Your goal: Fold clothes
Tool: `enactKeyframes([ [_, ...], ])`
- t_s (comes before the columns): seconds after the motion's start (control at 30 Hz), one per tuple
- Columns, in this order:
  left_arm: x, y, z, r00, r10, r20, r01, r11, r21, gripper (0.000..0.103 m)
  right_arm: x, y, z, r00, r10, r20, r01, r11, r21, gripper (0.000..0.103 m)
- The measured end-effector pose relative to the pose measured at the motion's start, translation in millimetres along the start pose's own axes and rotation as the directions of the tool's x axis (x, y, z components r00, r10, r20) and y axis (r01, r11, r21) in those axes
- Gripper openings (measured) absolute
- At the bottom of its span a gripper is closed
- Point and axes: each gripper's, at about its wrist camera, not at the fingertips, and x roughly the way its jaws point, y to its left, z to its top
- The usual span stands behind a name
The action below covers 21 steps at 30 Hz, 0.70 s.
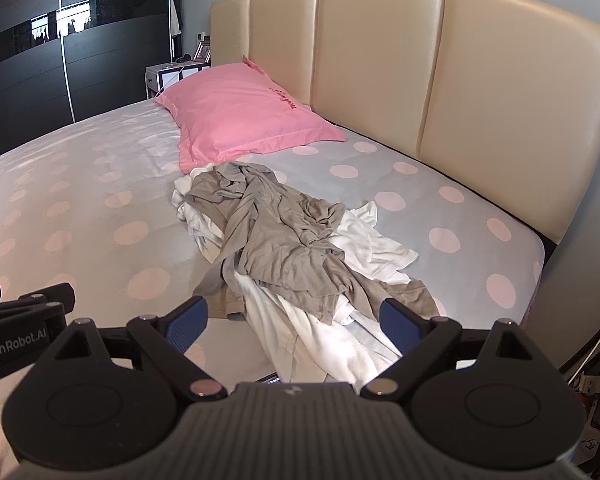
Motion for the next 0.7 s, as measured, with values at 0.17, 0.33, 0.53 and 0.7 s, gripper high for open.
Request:
enactKeyframes([
  [0.17,1.0,-0.8,-2.1,1.000,0.002,-0.009,-0.002,1.000,0.003,0.072,-0.6,1.1,-0.8,1.000,0.006,-0.005,-0.006,1.000,-0.004,0.094],
  [0.33,2.8,-1.0,-4.1,1.000,-0.002,-0.019,0.002,1.000,0.001,0.072,-1.3,2.2,0.6,1.000,0.017,-0.006,-0.018,1.000,-0.011,0.094],
  [0.53,3.1,-2.7,-5.4,1.000,-0.001,-0.027,0.001,1.000,0.003,0.072,-2.4,1.9,1.2,1.000,0.020,-0.006,-0.020,1.000,-0.012,0.094],
  [0.7,3.5,-3.2,-5.1,1.000,-0.001,-0.030,0.001,1.000,-0.001,0.072,-2.7,1.3,2.6,1.000,0.021,-0.007,-0.022,1.000,-0.013,0.094],
])
